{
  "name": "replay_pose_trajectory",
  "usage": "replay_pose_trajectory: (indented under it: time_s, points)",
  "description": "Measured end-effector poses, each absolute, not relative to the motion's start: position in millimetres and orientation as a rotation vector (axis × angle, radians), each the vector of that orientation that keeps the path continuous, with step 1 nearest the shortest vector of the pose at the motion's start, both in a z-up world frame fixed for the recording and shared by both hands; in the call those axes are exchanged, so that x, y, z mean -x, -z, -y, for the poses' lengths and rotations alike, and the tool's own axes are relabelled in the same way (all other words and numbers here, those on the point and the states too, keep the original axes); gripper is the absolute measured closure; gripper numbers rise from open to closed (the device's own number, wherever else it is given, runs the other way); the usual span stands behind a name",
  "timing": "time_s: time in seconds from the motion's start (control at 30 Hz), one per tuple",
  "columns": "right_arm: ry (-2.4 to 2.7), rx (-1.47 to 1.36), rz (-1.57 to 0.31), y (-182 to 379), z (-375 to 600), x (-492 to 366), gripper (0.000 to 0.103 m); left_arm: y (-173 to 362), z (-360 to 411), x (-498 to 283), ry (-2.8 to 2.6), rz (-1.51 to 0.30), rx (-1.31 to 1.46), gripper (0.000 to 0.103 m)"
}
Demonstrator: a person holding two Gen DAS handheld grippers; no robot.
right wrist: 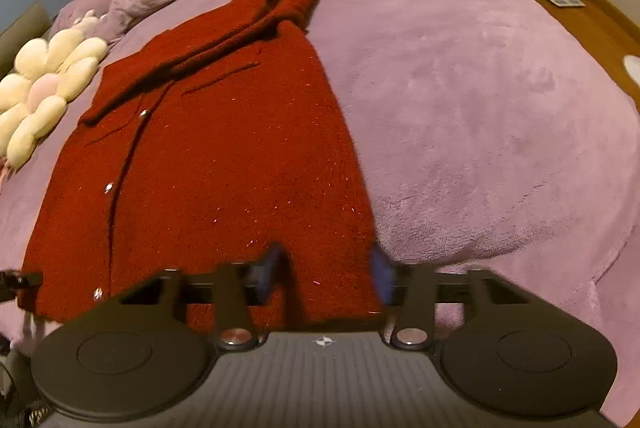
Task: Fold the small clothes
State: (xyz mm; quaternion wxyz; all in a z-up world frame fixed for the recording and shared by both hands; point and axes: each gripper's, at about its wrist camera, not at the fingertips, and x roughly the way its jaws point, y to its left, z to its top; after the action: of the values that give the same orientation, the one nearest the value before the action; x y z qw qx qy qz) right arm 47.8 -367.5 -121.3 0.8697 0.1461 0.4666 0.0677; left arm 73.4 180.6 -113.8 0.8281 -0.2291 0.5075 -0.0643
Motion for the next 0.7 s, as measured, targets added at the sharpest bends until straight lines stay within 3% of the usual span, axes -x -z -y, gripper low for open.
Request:
replay_pose_trajectory:
  time_s: [0.1, 0.17, 0.23, 0.3, 0.37, 0.4, 0.43, 0.7]
  points:
    - [-0.170, -0.367, -0.985, 121, 376, -51, 0.081, 112, -182, -72, 0.169, -1.078, 0.486, 0.090]
    - [-0.170, -0.367, -1.007, 124, 378, -55, 0.076, 115, -180, -74, 0.183, -1.100, 0.466, 0.087]
    - [-0.194, -0.368, -1.037, 126, 377, -59, 0.071, 118, -177, -78, 0.210, -1.130, 0.468, 0.072]
    - [-0.214, -0.368, -1.055, 125, 377, -63, 0.068, 118, -173, -80, 0.248, -1.142, 0.450, 0.069]
    - [-0.232, -0.357, -1.078, 125, 377, -68, 0.068, 118, -166, -83, 0.267, -1.158, 0.407, 0.077]
    - [-0.235, -0.353, -1.087, 124, 377, -70, 0.074, 118, -164, -85, 0.270, -1.165, 0.387, 0.086]
    - [-0.243, -0.351, -1.099, 124, 377, -72, 0.084, 118, -163, -88, 0.269, -1.172, 0.376, 0.088]
    - [-0.356, -0.562, -1.097, 103, 379, -93, 0.090, 70, -158, -108, 0.390, -1.047, 0.514, 0.091]
